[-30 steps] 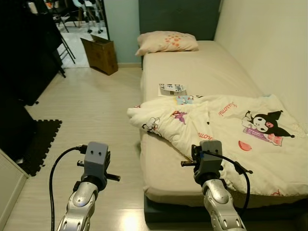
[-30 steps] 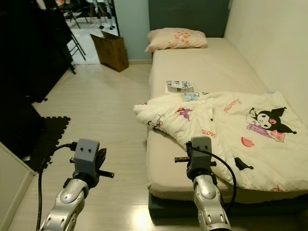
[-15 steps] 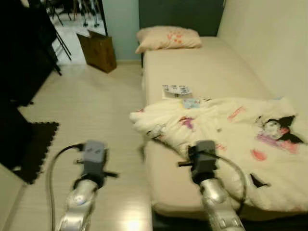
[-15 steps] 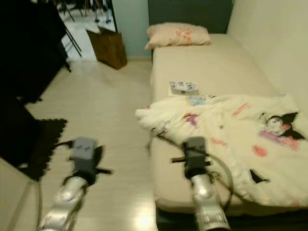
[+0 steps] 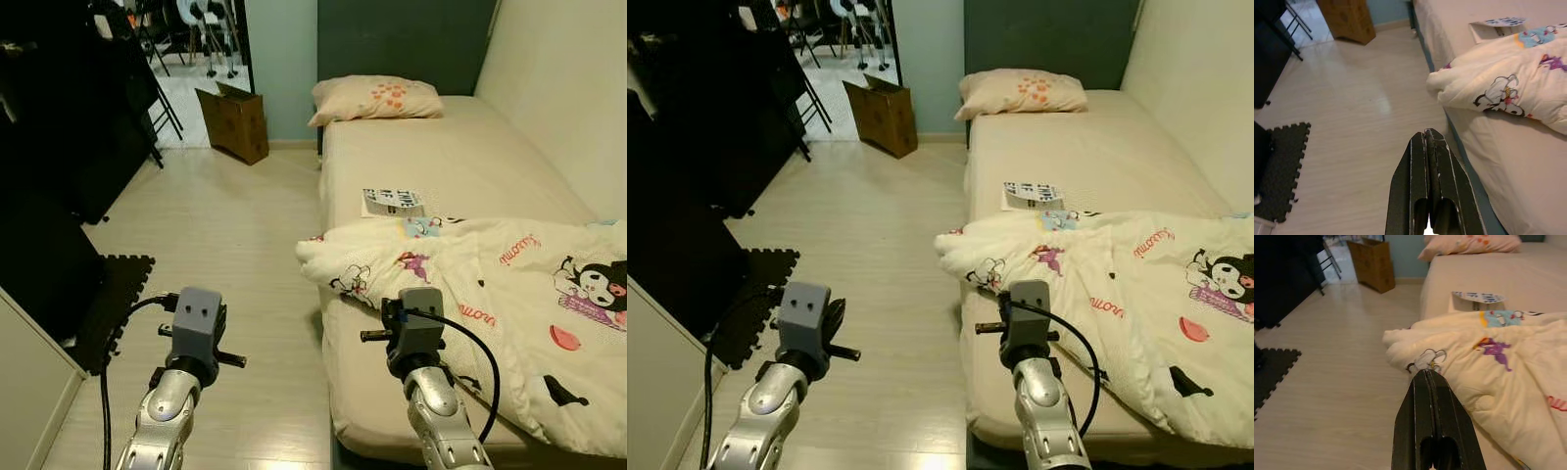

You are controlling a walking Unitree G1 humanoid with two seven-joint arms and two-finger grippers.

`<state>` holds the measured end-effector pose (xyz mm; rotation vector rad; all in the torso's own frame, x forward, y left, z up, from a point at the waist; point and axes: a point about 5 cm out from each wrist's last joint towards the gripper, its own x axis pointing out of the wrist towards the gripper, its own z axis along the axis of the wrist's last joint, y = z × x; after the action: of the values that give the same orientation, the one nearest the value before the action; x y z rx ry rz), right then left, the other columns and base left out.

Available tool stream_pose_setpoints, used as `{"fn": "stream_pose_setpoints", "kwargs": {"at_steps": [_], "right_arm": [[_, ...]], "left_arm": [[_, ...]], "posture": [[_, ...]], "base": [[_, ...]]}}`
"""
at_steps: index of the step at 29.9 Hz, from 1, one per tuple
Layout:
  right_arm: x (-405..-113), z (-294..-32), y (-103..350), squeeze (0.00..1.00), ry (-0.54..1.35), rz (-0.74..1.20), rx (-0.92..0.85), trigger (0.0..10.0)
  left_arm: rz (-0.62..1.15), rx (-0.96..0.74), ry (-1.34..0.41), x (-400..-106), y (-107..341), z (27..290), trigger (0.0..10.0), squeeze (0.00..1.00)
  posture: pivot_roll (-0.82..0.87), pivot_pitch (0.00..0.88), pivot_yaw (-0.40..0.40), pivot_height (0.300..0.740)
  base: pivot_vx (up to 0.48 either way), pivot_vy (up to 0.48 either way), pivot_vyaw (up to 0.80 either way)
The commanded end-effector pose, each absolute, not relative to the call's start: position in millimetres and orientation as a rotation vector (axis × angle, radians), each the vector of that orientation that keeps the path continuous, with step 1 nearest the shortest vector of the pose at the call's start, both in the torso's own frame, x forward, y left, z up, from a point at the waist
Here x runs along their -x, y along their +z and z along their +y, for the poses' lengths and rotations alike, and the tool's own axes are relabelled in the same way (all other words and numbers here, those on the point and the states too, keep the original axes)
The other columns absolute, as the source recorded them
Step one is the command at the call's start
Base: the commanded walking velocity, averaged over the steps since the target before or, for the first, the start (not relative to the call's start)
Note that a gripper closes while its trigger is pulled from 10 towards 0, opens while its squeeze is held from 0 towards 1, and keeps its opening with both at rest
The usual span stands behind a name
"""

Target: Clean up the room

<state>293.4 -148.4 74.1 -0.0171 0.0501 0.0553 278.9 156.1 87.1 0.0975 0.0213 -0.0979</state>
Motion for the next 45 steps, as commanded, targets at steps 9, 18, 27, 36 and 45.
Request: {"fn": "stream_pose_setpoints", "kwargs": {"at_steps": [9,18,27,36,45], "right_arm": [[-291.1,-150.5,70.6,0.0,0.048,0.06,0.003,10.0],[-291.9,-150.0,73.0,0.0,0.056,0.052,0.011,10.0],[-301.6,-149.5,85.0,0.0,0.071,0.02,0.022,10.0],[-301.9,-148.6,85.1,0.0,0.079,0.019,0.023,10.0],[-301.8,-148.9,84.3,0.0,0.077,0.023,0.021,10.0]], "left_arm": [[0.047,-0.1,-0.089,-279.4,82.8,158.7,10.0,0.0],[0.044,-0.093,-0.085,-279.5,83.5,158.2,10.0,0.0],[0.047,-0.096,-0.079,-278.5,82.3,160.4,10.0,0.0],[0.049,-0.101,-0.071,-276.9,82.4,162.5,10.0,0.0],[0.058,-0.016,-0.057,-278.8,83.6,163.4,10.0,0.0]], "posture": [[-0.08,0.082,0.05,0.74],[-0.08,0.085,0.048,0.74],[-0.08,0.088,0.044,0.74],[-0.07,0.095,0.039,0.74],[-0.07,0.095,0.039,0.74]], "base": [[0.0,-0.192,0.0],[0.0,-0.48,0.0],[0.0,-0.48,0.0],[0.0,-0.462,0.0],[0.0,-0.06,0.0]]}}
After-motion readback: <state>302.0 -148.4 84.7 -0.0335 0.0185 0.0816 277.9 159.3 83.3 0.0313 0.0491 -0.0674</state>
